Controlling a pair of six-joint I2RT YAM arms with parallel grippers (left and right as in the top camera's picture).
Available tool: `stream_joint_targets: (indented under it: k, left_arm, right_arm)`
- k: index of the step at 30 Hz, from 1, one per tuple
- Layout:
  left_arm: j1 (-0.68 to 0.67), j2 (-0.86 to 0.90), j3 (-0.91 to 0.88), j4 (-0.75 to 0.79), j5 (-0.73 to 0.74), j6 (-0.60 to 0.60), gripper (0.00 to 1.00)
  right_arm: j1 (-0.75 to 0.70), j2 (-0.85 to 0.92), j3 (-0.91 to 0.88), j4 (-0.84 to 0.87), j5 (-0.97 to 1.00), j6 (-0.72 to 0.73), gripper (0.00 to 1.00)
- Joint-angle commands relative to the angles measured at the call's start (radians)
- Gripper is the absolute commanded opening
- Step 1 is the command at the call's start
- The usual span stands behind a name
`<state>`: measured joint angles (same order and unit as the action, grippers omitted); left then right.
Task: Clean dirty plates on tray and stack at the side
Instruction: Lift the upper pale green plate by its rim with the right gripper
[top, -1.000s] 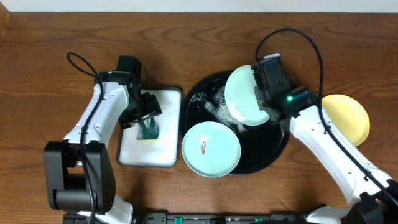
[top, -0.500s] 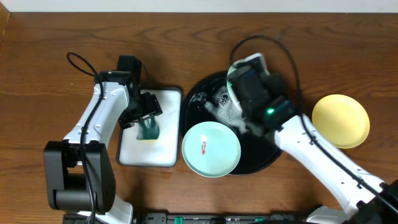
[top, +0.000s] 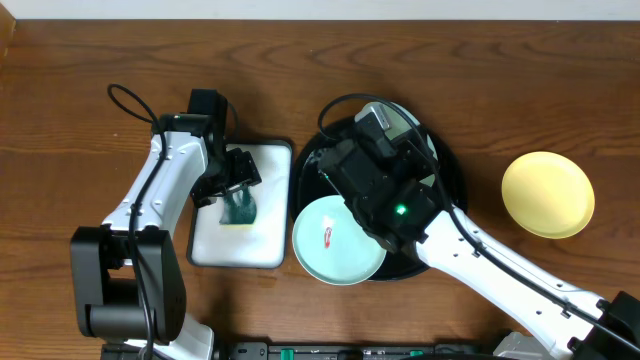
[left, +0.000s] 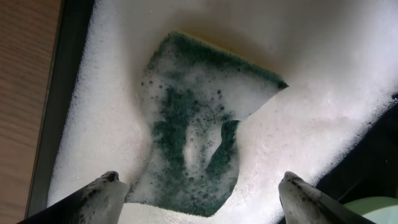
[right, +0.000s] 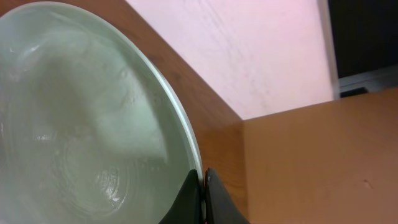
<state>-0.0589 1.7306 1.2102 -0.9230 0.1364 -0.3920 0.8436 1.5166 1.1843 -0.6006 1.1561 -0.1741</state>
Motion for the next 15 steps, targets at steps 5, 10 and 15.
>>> stream_joint_targets:
  k: [5, 10, 15]
  left_arm:
    - [0.003, -0.019, 0.005, -0.006, 0.006, 0.003, 0.82]
    - [0.003, -0.019, 0.005, -0.006, 0.006, 0.003, 0.82]
    - [0.003, -0.019, 0.005, -0.006, 0.006, 0.003, 0.83]
  right_arm:
    - [0.009, -0.028, 0.002, 0.007, 0.116, -0.045, 0.01]
    - [0.010, -0.029, 0.002, 0.006, 0.120, -0.045, 0.01]
    - [0.022, -0.028, 0.002, 0.013, 0.120, -0.045, 0.01]
